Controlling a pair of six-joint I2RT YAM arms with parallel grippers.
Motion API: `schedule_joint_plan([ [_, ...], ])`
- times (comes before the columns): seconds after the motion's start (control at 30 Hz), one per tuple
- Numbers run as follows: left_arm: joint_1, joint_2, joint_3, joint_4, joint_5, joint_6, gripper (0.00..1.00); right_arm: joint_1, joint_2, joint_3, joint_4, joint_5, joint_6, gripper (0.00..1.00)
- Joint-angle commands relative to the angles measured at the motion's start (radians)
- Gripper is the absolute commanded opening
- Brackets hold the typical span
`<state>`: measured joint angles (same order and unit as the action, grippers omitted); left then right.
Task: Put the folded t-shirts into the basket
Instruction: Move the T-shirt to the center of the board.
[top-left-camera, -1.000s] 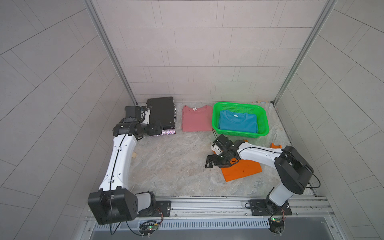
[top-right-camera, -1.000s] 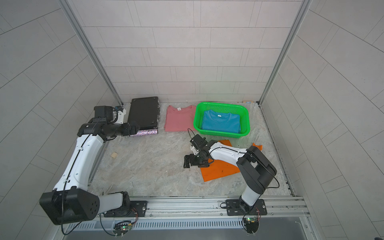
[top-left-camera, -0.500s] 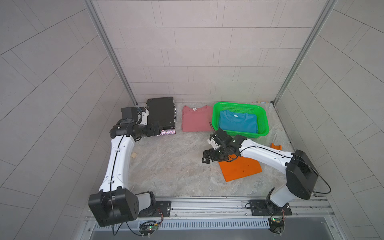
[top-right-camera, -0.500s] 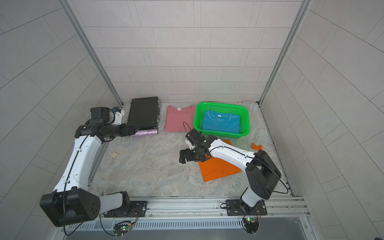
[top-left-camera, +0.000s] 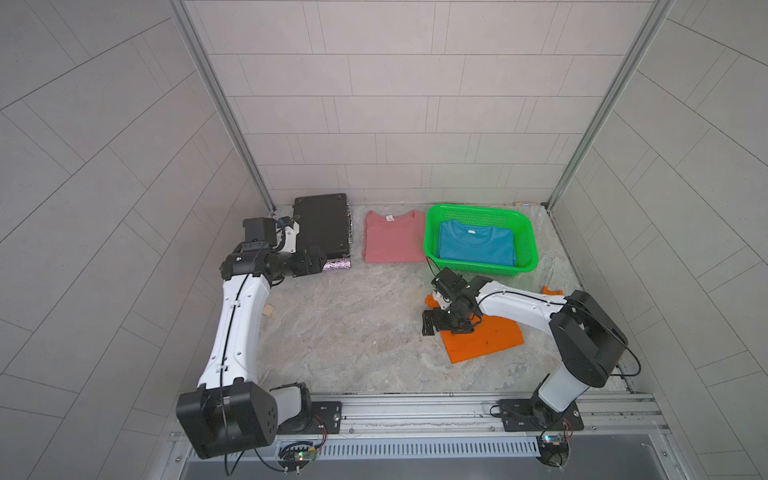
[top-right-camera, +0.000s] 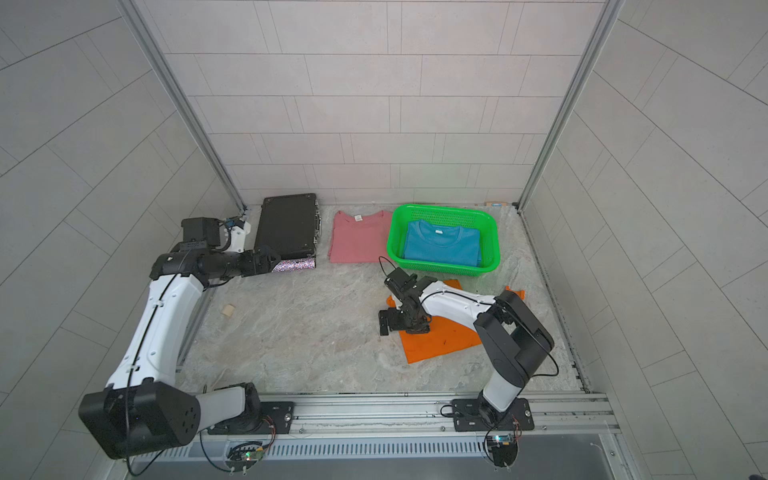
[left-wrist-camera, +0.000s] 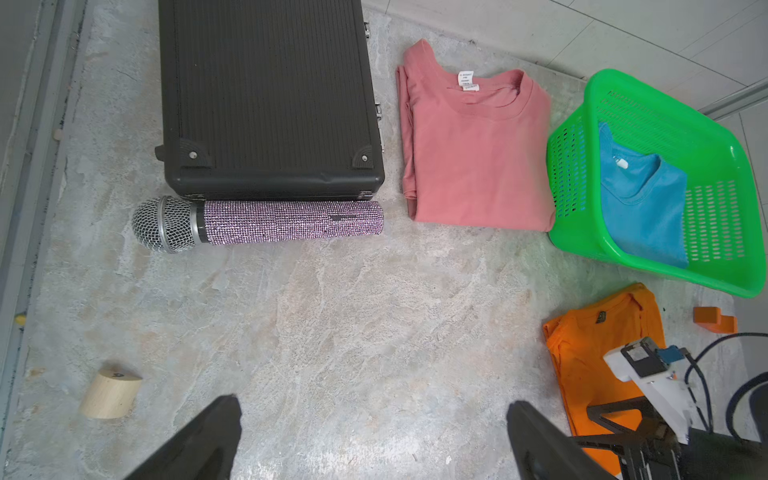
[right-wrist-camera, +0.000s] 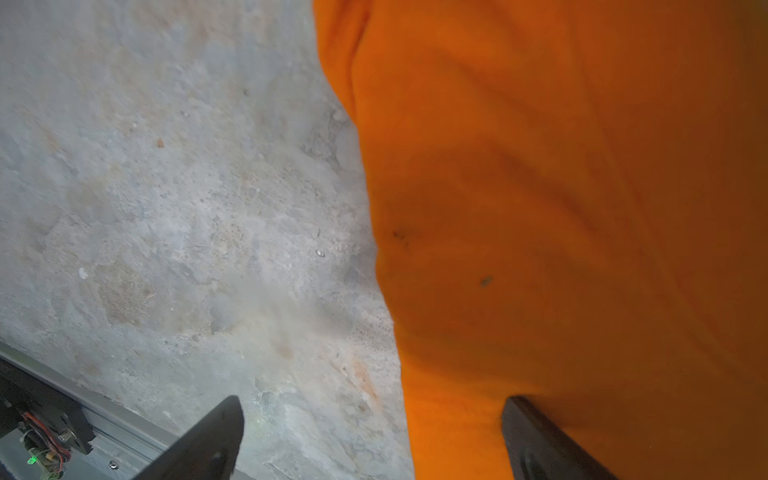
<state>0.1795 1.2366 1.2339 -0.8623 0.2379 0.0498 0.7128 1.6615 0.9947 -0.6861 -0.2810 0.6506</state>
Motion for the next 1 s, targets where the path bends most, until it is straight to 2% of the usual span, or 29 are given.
schedule_joint_plan([
  [0.0, 0.006, -0.020, -0.013, 0.000, -0.014, 0.018, 1.00, 0.013, 0.050, 0.003, 0.074, -0.091, -0.021, 1.00],
  [0.2, 0.006, -0.026, -0.017, -0.001, -0.035, 0.018, 1.00, 0.077, 0.151, 0.099, 0.091, -0.193, -0.082, 1.00],
  [0.37, 0.008, -0.026, -0.024, 0.001, -0.046, 0.023, 1.00, 0.162, 0.246, 0.238, 0.077, -0.258, -0.113, 1.00],
  [0.63, 0.022, -0.022, -0.020, -0.030, -0.026, 0.021, 1.00, 0.252, 0.417, 0.433, 0.208, -0.388, -0.028, 1.00],
  [0.83, 0.032, -0.011, -0.023, -0.043, -0.012, 0.020, 1.00, 0.270, 0.524, 0.601, 0.202, -0.408, 0.002, 1.00],
  [0.97, 0.035, 0.000, -0.035, -0.051, 0.002, 0.021, 1.00, 0.269, 0.531, 0.633, 0.167, -0.412, -0.017, 1.00],
])
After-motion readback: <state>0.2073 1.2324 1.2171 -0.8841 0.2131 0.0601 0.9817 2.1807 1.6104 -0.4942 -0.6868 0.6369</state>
